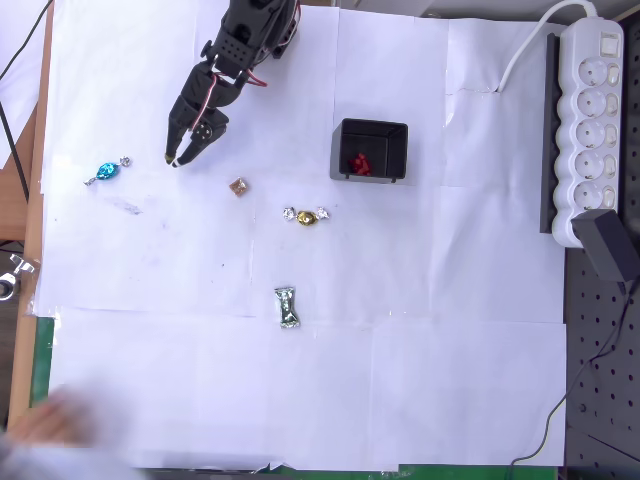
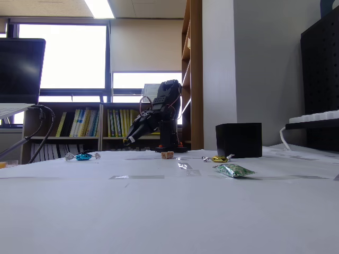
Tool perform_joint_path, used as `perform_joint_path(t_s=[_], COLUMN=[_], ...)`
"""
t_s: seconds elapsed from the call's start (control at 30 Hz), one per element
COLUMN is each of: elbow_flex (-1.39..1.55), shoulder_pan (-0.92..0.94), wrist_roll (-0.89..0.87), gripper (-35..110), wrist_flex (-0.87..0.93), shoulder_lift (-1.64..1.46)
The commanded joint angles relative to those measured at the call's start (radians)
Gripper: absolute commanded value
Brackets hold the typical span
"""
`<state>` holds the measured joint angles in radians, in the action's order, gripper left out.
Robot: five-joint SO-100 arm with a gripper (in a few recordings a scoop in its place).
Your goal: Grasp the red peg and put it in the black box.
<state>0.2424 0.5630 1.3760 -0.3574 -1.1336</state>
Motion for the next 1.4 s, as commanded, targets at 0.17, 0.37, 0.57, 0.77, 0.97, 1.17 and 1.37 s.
perform_joint_path(t_s=[0.17, 0.37, 0.57, 0.77, 0.97, 1.17, 1.37], elbow_flex=[0.060, 0.063, 0.066, 0.117, 0.284, 0.508, 0.828], shoulder_pan=[-0.005, -0.005, 0.005, 0.008, -0.017, -0.060, -0.077], wrist_roll=[0.012, 0.009, 0.020, 0.037, 0.037, 0.035, 0.067], gripper=[0, 1, 0, 0, 0, 0, 1], wrist_flex=[-0.034, -0.035, -0.078, -0.195, -0.195, -0.272, -0.314], shoulder_lift=[-0.006, -0.011, -0.058, -0.252, -0.449, -0.676, -0.950])
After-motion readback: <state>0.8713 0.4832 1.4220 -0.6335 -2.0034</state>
